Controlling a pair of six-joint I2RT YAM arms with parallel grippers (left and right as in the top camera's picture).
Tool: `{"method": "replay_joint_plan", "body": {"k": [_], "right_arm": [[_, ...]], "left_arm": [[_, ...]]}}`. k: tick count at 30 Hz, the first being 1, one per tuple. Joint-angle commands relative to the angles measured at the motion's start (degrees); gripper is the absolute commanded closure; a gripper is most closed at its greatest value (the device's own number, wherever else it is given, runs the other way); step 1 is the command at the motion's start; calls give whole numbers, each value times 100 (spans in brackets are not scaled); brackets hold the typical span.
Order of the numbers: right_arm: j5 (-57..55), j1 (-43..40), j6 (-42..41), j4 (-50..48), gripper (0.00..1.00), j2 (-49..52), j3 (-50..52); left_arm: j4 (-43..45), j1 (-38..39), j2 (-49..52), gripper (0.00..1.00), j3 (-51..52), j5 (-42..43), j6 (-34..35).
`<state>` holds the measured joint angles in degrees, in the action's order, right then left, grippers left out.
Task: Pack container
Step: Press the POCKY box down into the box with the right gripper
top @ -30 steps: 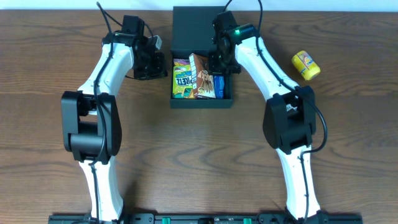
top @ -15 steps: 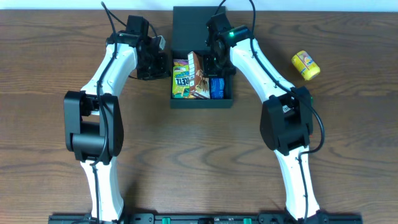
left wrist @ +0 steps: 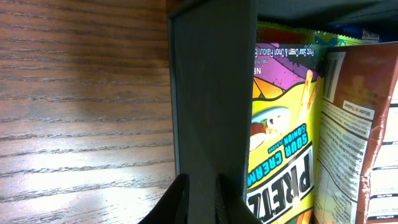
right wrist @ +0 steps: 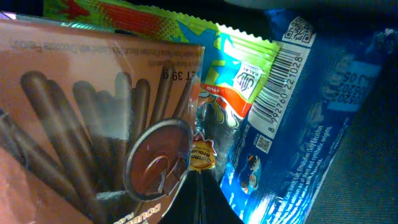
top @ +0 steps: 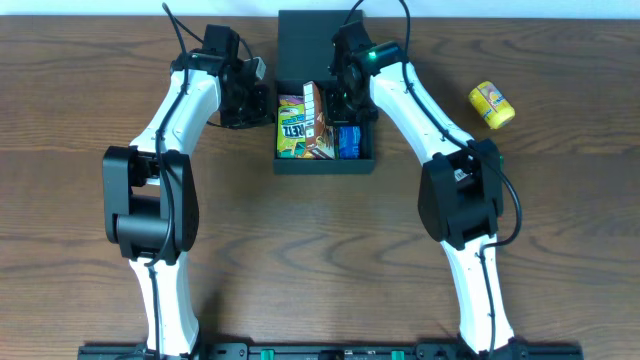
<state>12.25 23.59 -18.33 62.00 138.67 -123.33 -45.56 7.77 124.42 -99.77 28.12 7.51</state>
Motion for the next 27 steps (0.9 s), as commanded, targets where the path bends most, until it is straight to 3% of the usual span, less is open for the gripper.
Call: {"method": "replay_joint_plan", "body": {"k": [1, 27], "right_arm": [[155, 72, 127, 33, 99, -306, -138], [881, 39, 442, 79, 99, -413, -457]], "left_arm": [[13, 17, 83, 84, 28, 28, 24], [20, 17, 83, 84, 28, 26, 26]]}}
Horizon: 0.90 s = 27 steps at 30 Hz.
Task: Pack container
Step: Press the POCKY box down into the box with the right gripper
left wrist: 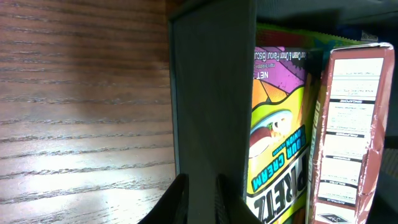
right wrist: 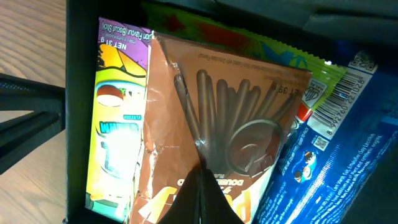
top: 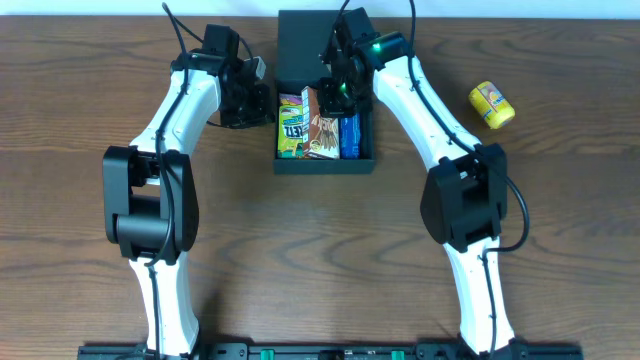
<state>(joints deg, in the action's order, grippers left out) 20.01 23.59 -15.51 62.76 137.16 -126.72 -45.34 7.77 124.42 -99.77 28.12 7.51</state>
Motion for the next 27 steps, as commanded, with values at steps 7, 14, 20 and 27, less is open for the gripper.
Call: {"method": "replay_joint_plan", "body": {"k": [7, 14, 20, 27], "right_arm": [[146, -422, 81, 59, 99, -389, -118], [-157, -566, 90, 374, 99, -363, -98], [-184, -437, 267, 407, 99, -188, -98], [-179, -411, 275, 522, 99, 4, -96]], "left_arm": [[-4, 17, 83, 84, 28, 26, 24], [24, 17, 83, 84, 28, 26, 24], [31, 17, 83, 85, 28, 26, 24], [35, 17, 83, 85, 28, 24, 24]]}}
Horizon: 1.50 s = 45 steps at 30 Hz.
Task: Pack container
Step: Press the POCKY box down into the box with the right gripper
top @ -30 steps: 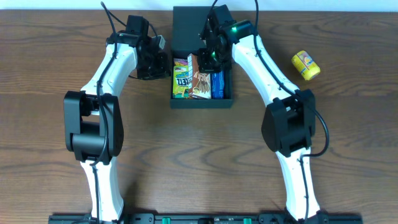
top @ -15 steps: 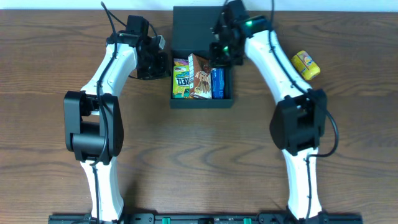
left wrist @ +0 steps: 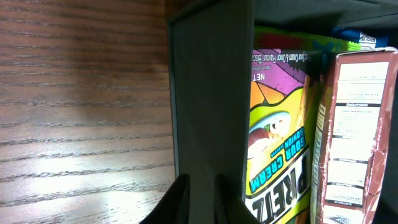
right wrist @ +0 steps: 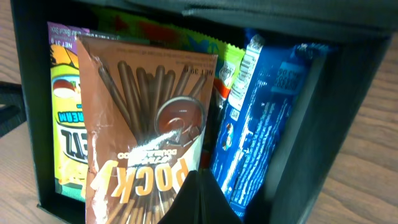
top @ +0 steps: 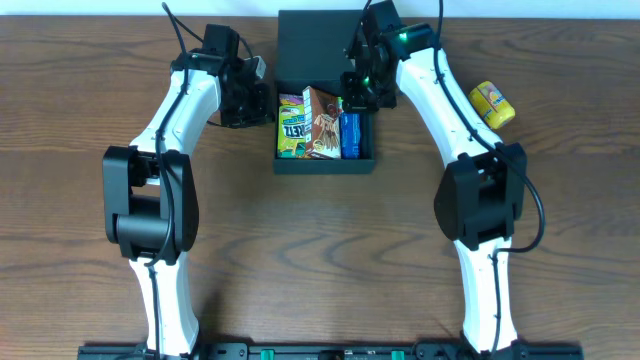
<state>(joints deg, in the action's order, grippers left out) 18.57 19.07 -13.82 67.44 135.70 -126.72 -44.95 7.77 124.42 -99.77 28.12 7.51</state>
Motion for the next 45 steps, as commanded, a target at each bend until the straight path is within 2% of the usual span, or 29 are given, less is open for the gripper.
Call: {"method": "replay_joint_plan", "body": {"k": [1, 7, 45], "right_arm": [[-33, 42, 109, 79, 99, 173, -96], [-33, 50, 195, 295, 99, 354, -96], [590, 227, 621, 195, 99, 745, -68]], "left_arm": [[-2, 17, 83, 85, 28, 24, 24], [44, 17, 83, 85, 28, 24, 48], [66, 17, 83, 85, 28, 24, 155]]}}
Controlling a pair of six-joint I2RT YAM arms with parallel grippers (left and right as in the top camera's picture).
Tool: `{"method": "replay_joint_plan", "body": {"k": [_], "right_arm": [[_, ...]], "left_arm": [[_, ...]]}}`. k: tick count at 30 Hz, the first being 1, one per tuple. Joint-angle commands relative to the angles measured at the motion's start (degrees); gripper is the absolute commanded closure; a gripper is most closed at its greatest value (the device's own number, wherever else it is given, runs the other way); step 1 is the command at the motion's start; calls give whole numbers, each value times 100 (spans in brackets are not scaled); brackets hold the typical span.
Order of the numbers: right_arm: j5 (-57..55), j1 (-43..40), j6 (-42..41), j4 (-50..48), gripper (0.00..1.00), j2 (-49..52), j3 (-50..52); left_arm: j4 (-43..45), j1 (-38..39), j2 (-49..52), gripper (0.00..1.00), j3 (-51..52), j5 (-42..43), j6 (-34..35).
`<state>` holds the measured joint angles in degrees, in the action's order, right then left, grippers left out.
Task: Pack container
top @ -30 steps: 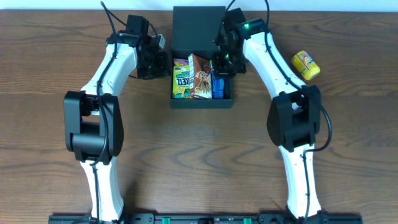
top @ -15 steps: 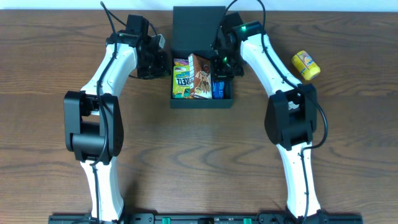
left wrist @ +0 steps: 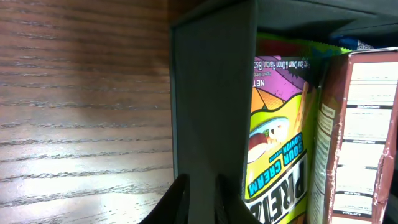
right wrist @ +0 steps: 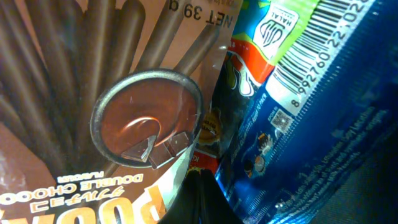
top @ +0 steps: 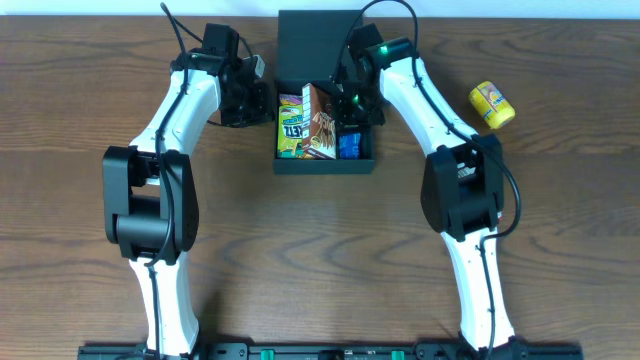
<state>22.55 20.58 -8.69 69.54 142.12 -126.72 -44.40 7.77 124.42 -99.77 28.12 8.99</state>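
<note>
The black container (top: 325, 166) stands open at mid-table, its lid (top: 312, 40) lying behind it. Inside stand a yellow-green Pretz bag (top: 291, 125), a brown Pocky box (top: 322, 122) and a blue pack (top: 349, 145). My left gripper (left wrist: 203, 200) is shut on the container's left wall (left wrist: 211, 93), one finger on each side, with the Pretz bag (left wrist: 280, 137) just inside. My right gripper (right wrist: 200, 199) is shut with nothing held, its tips wedged low between the Pocky box (right wrist: 93, 93) and the blue pack (right wrist: 311, 124).
A yellow can (top: 492, 105) lies on the wood table to the right of the container, beyond my right arm. A green-edged packet (right wrist: 280, 25) shows behind the Pocky box and the blue pack.
My right gripper was up near the container's back right rim, looking down on the packs. Now it is down inside, between the Pocky box and the blue pack. The left gripper has not moved.
First my right gripper was shut deep between the leaning Pocky box and the blue pack. Then it stood higher, with the Pocky box upright. Then it was back near the rim, and now it is down between the two packs again. The left gripper held the wall throughout.
</note>
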Motion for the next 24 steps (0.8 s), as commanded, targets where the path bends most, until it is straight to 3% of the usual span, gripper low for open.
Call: {"method": "replay_joint_plan", "body": {"k": [1, 24], "right_arm": [[197, 70, 107, -15, 99, 103, -68], [435, 46, 107, -468, 99, -168, -79]], "left_arm": [[11, 17, 83, 85, 28, 24, 4], [15, 17, 83, 85, 28, 22, 4]]}}
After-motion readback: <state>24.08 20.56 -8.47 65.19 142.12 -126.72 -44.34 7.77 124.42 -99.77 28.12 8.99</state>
